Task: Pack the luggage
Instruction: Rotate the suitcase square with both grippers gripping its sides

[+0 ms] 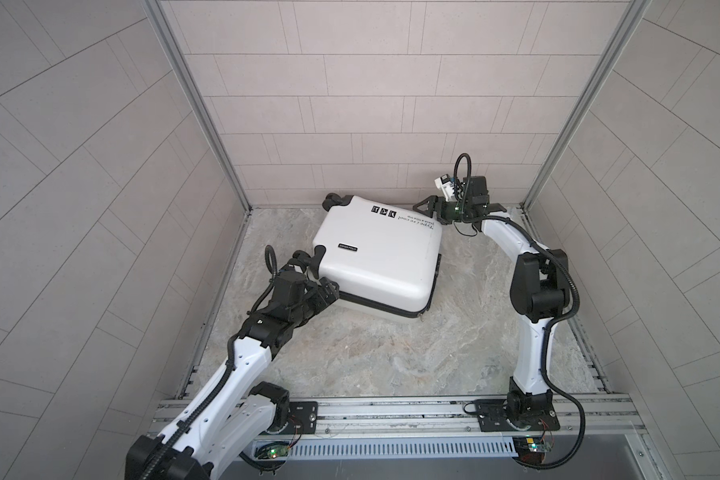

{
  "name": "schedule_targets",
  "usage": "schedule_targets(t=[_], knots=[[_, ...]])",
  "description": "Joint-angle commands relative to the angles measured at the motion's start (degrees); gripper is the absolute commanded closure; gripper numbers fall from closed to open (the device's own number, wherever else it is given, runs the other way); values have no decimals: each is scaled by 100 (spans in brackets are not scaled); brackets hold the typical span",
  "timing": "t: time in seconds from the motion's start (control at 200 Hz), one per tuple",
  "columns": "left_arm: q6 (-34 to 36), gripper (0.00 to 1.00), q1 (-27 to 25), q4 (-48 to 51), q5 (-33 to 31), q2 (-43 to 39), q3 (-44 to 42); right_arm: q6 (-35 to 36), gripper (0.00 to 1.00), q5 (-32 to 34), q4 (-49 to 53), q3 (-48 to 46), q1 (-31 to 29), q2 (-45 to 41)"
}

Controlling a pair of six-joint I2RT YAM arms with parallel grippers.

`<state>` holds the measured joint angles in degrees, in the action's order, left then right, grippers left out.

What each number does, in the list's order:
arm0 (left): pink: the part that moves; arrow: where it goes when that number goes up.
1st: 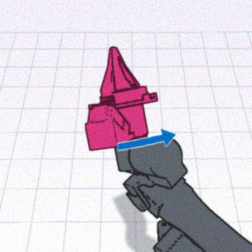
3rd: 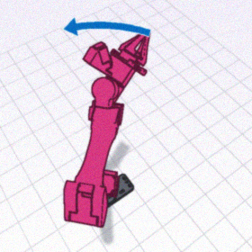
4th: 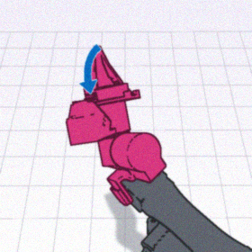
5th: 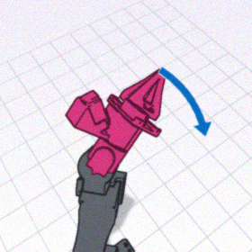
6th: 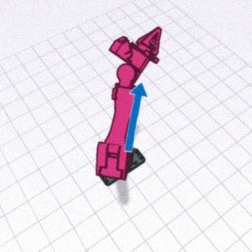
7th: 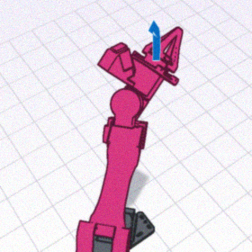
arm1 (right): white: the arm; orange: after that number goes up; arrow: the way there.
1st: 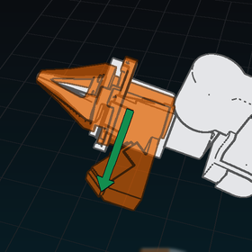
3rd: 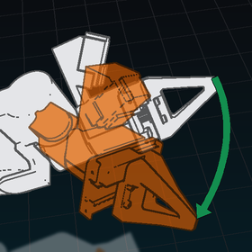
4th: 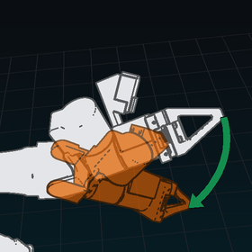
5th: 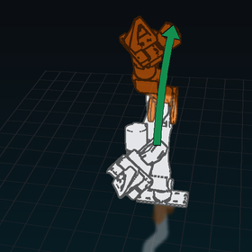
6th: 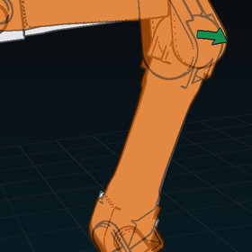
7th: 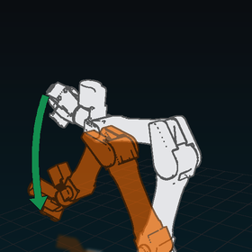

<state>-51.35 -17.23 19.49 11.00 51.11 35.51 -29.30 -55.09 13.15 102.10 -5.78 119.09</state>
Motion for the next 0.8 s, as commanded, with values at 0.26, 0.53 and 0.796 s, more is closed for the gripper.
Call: schedule_targets(t=[0.26, 0.53, 0.796], knots=[[579, 0, 475, -744, 352, 1060, 585, 103, 25, -232, -150, -1978, -443, -1598], [1101, 0, 499, -845, 642, 2264, 1461, 334, 26, 79, -67, -3189, -660, -2680], [1383, 0, 498, -1085, 1150, 3407, 2312, 512, 25, 834, 350, -4176, -691, -3801]])
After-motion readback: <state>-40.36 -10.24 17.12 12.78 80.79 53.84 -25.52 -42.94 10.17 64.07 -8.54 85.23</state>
